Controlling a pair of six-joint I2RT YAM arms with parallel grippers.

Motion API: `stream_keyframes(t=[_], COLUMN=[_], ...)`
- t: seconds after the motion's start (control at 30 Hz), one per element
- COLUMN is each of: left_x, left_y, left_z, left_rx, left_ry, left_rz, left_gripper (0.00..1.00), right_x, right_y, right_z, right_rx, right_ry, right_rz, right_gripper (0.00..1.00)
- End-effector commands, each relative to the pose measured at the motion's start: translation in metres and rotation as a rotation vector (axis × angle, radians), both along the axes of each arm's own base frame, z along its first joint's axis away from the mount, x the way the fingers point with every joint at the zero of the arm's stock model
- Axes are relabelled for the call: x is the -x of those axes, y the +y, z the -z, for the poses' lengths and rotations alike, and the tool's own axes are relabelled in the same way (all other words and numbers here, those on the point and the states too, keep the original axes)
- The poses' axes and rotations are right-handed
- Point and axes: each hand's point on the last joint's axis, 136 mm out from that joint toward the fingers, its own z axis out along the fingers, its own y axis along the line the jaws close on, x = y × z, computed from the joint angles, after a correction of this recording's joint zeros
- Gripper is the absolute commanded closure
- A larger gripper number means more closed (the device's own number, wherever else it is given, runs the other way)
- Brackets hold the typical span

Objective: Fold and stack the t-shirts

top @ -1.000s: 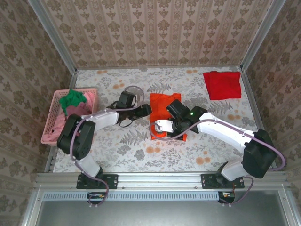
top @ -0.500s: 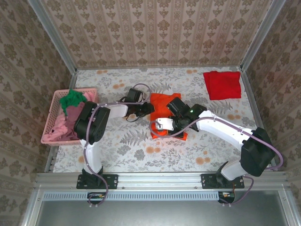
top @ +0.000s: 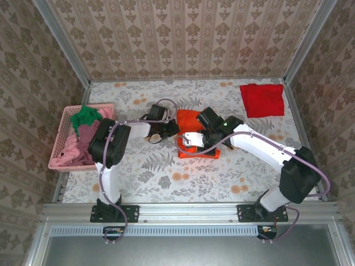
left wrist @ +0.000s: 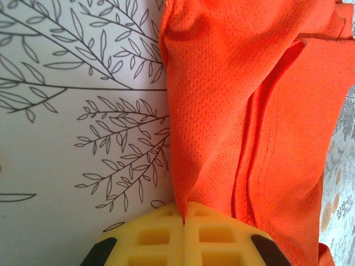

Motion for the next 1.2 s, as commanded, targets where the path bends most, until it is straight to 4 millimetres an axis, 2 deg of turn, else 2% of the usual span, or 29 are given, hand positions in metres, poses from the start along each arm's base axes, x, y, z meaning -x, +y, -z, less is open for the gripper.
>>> stream_keyframes(t=[0.0,0.13,0.23,0.43,0.63,1.0,1.17], left_x=[0.018,0.020,0.014,0.019,0.022,0.022,0.023], left_y=[0.015,0.016,0.026,0.029,0.035,0.039,0.039], left_z=[0.041,0.054,0.063,0.076,0.083,0.089,0.097], left_rx=[-0.045,-0.019,-0.001,-0.021,-0.043,-0.053,-0.050], left_ry=[0.117,0.166,0.204,0.273,0.298,0.304,0.318], left_rz=[0.002,0.003,-0.024,-0.015,-0.001,0.004,0.007], left_gripper=[1.00,1.00,1.00,1.00,1.00,1.00,1.00], right_x=[-0.030,-0.067,-0.093,-0.138,-0.176,-0.227,-0.237], right_y=[-0.007,-0.009,-0.008,-0.005,-0.002,-0.007,-0.003], right_z=[0.002,0.001,-0.001,0.003,0.013,0.028,0.031], right_rx=[0.077,0.102,0.107,0.131,0.177,0.218,0.208], right_ry=[-0.033,-0.059,-0.084,-0.126,-0.172,-0.238,-0.258], right_rz=[-0.014,-0.012,-0.007,0.010,0.042,0.136,0.150], right_gripper=[1.00,1.00,1.00,1.00,1.00,1.00,1.00])
